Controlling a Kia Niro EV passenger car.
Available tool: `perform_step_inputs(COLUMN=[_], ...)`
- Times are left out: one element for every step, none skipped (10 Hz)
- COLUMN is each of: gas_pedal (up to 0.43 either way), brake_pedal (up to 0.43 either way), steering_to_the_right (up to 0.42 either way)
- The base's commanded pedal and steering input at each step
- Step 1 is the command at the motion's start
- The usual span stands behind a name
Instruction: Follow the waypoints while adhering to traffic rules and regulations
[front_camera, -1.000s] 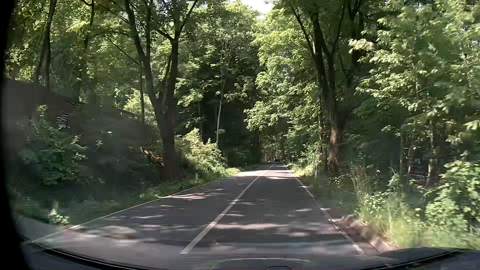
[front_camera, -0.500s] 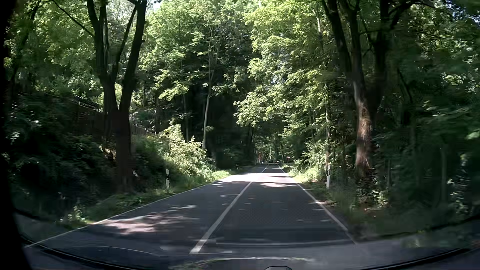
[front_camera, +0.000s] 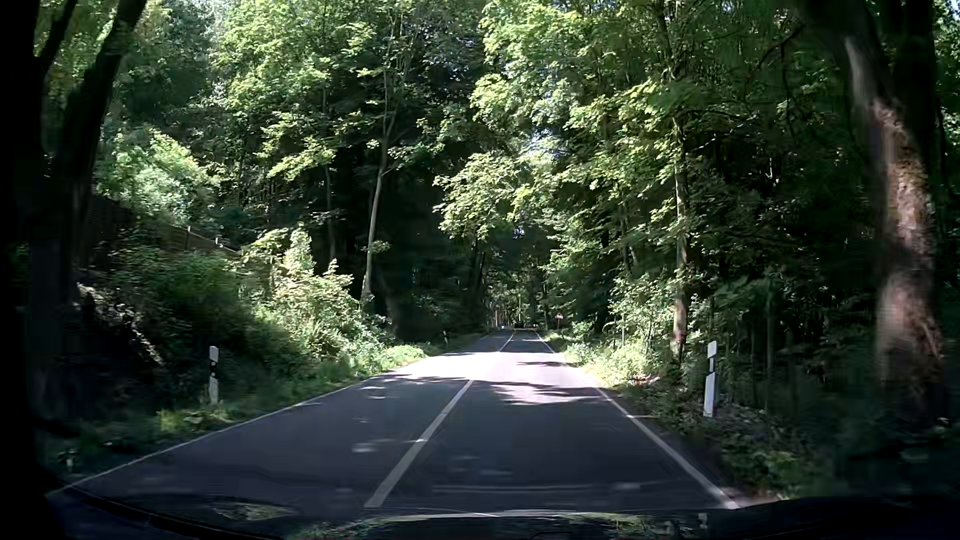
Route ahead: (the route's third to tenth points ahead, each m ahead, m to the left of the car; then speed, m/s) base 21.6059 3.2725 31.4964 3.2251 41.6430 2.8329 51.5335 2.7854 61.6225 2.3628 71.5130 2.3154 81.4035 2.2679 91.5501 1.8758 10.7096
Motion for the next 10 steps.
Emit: perform_step_inputs(gas_pedal=[0.35, 0.35, 0.35, 0.35, 0.35, 0.35, 0.35, 0.35, 0.35, 0.35], brake_pedal=[0.0, 0.0, 0.0, 0.0, 0.0, 0.0, 0.0, 0.0, 0.0, 0.0], steering_to_the_right=[0.035, 0.031, 0.016, 0.01, 0.007, 0.007, 0.007, 0.007, 0.004, -0.007])
